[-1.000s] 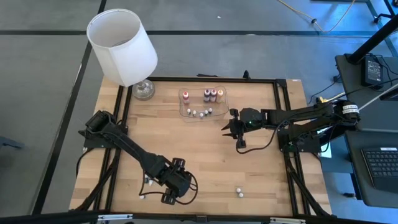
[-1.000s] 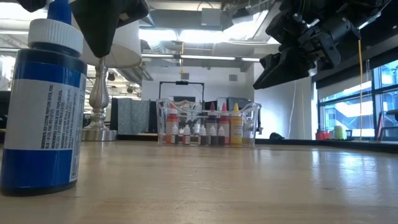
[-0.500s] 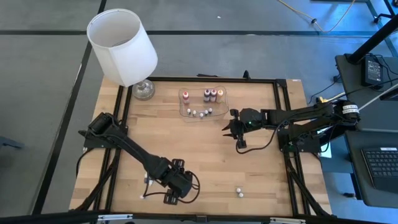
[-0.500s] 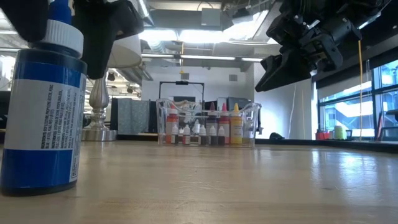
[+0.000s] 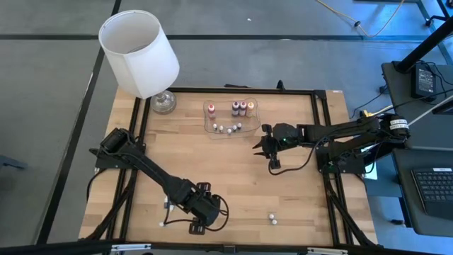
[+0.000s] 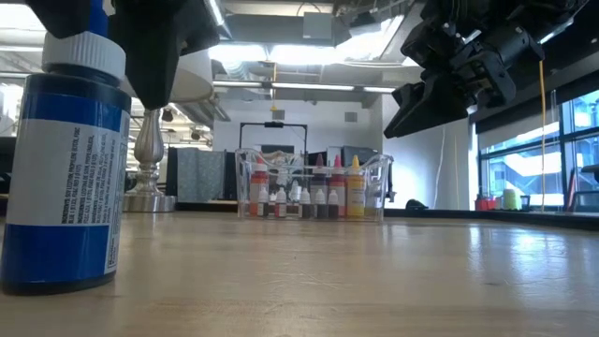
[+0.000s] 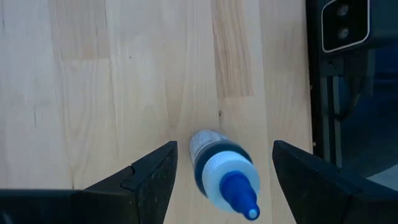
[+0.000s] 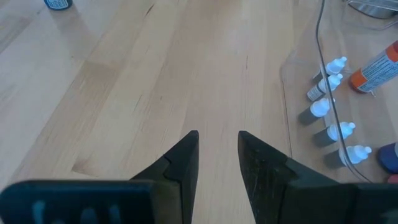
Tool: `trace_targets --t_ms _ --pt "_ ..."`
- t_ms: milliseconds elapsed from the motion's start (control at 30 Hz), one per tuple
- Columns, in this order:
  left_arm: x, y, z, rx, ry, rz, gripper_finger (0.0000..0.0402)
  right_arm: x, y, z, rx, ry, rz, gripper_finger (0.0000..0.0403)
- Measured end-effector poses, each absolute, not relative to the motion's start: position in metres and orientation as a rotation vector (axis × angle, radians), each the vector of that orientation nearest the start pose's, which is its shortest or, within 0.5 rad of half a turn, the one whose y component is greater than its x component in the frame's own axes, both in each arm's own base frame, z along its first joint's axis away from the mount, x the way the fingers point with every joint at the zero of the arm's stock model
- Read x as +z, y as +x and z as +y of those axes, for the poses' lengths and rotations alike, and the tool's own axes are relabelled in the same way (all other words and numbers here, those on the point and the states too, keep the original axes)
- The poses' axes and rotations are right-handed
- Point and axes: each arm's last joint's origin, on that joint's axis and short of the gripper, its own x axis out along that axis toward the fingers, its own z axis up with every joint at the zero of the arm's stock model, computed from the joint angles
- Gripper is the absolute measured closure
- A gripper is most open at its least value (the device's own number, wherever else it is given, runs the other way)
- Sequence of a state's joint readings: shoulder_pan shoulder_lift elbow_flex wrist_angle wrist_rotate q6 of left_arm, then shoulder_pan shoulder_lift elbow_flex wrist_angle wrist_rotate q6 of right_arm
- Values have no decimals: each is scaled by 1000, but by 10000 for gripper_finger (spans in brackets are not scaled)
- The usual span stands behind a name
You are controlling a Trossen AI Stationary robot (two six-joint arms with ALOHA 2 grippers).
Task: Pick & Place food coloring
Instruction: Put the large blue food coloring bottle into the transparent bin
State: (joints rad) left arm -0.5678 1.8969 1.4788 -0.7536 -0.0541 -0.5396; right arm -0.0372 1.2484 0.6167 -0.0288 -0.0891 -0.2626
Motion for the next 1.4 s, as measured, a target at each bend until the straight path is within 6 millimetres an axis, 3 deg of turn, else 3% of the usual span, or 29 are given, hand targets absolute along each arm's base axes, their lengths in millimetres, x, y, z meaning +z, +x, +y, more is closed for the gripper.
trace_targets --t_ms 333,967,1133,1400 --pt "219 327 -211 -112 -182 1233 146 198 246 -7 136 -211 648 288" --pt "218 319 -214 -126 -9 1234 151 198 246 -6 137 -213 648 288" --pt "218 319 -215 -130 -6 1234 182 198 246 -7 137 -214 648 288" --pt "218 319 -215 -139 -1 1234 267 198 246 -6 137 -214 648 288"
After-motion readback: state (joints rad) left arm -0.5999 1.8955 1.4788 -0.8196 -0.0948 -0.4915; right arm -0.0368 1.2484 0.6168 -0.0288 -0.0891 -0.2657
